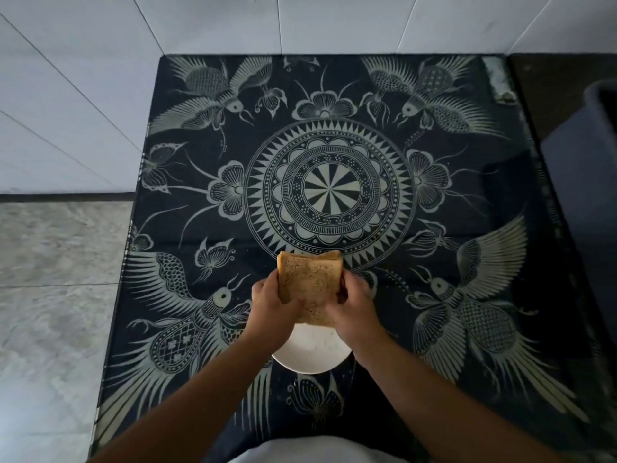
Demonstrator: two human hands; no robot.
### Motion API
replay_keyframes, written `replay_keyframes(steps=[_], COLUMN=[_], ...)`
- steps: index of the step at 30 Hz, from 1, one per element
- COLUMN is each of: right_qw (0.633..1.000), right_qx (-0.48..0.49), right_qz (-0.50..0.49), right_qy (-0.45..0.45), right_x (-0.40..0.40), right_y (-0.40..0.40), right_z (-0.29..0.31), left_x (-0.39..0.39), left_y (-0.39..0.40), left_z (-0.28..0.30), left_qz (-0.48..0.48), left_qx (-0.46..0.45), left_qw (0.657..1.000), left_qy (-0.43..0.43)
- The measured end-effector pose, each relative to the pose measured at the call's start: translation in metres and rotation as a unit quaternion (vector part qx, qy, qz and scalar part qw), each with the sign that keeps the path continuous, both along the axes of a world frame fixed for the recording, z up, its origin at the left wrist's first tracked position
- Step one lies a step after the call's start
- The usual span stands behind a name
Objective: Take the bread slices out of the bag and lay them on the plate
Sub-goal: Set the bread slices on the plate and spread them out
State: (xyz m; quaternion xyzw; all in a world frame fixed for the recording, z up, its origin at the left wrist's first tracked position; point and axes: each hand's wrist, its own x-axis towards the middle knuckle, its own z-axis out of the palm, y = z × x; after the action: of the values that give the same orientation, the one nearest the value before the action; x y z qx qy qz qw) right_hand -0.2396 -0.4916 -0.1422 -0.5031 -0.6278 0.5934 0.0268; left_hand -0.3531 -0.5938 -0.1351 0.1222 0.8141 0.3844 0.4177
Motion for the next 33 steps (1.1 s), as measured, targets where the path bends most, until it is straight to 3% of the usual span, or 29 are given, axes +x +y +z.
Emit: replay_keyframes(steps=[7,23,33], right_qw=[0.999,0.999,0.998], right_qx=[0.007,0.021,0.058], right_qz=[-0.023,-0.031,-0.040], right_qy=[-0.037,-0.007,0.002], right_x=[0.003,0.016,0.024], right_y=[-0.014,-0.029,-0.045], right_z=[-0.001,0.001,0.008], left_x=[0.006,0.025,0.030], left_y=[-0.005,-0.025,-0.034], left_z=[0.002,0.000,0.003], left_qz=[0.041,-0.022,-0.011], left_qx=[0.008,0.028,0.049], left_qw=[0.999,0.999,0.999], left_qy=[-0.005,0.010,0.021])
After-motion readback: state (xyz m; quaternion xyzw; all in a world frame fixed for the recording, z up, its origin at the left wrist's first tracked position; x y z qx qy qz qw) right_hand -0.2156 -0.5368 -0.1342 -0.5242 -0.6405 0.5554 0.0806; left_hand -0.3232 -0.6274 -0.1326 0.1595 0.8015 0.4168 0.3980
